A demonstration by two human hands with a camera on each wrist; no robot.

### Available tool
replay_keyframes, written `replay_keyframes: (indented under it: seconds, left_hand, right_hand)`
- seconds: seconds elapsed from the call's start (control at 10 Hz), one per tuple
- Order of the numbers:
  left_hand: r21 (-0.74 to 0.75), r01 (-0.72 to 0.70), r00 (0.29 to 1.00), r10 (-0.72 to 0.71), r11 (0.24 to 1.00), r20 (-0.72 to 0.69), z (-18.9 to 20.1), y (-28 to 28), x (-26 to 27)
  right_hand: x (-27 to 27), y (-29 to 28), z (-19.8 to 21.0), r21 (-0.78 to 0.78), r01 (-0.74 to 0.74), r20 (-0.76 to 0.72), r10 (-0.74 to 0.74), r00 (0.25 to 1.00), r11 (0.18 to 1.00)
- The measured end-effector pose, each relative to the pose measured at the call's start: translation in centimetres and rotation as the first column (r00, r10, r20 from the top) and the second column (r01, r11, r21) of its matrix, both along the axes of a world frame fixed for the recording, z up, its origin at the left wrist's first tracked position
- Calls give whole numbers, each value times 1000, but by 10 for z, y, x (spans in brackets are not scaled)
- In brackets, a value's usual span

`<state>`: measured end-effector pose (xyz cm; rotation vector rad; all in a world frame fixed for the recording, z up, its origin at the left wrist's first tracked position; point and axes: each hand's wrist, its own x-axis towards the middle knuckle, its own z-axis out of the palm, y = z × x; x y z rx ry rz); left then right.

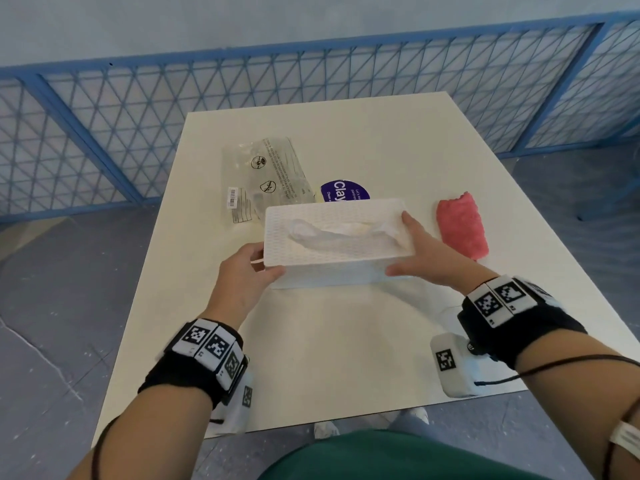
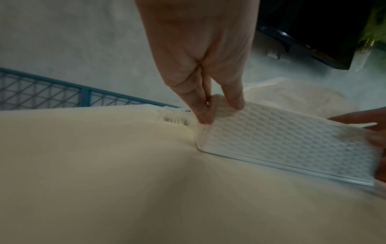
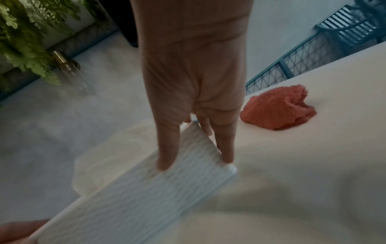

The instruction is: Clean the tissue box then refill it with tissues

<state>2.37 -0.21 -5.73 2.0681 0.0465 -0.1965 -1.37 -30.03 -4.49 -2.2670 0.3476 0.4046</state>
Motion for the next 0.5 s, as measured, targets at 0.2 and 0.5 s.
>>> replay_keyframes:
  seconds: [0.2,0.5]
  left_hand:
    - [-21,-111,992,112,994,62,-2,-25,11]
    - [-58,-197,979,194,979,-56,-11,-36,5]
  right_hand:
    - [8,0,-7,60,243,224,-251,942,968]
    - [12,-13,-13,72,256,306,-265,914,964]
